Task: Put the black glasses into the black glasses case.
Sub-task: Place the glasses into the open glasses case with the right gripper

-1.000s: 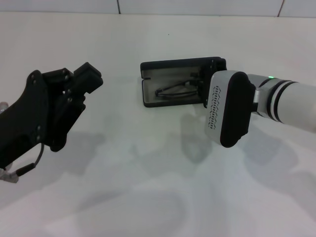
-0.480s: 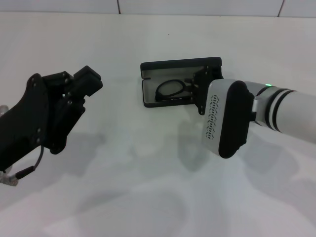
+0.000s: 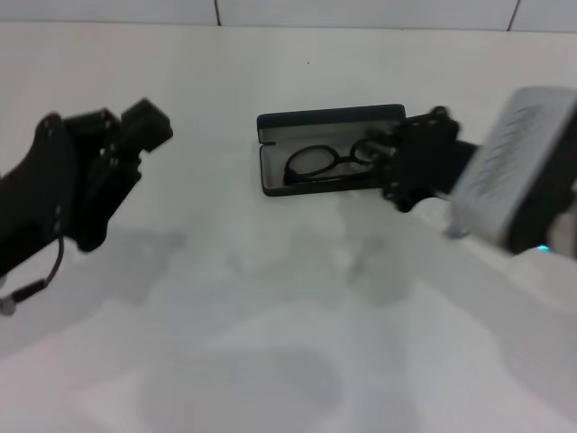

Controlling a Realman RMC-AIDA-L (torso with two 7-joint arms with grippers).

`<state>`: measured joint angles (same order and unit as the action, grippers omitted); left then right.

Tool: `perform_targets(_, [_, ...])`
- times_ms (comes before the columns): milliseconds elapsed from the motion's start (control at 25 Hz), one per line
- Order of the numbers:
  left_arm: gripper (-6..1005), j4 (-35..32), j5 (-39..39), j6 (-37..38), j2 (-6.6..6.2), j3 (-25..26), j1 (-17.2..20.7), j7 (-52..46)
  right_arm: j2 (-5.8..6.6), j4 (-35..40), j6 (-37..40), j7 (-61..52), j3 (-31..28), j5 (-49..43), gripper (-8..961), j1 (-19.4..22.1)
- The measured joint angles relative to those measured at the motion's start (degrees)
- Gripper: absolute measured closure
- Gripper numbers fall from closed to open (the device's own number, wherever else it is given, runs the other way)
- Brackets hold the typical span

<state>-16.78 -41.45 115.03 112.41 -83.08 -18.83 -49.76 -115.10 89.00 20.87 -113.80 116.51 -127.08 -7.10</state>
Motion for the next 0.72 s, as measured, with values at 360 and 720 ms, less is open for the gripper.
perform_targets(360, [932,-0.96,-6.68,-15.59,-3.04,0.64,-14.10,-8.00,0.11,4.35,37.10,5.79,-30.55,26.87,849,9.40])
perform_targets(720, [922,-8.30,-22.43,-44.21,-1.74,0.65,-23.74,-17.32,-0.07,-11.22,66.80,16.91,-55.58,40.78,850,9.98])
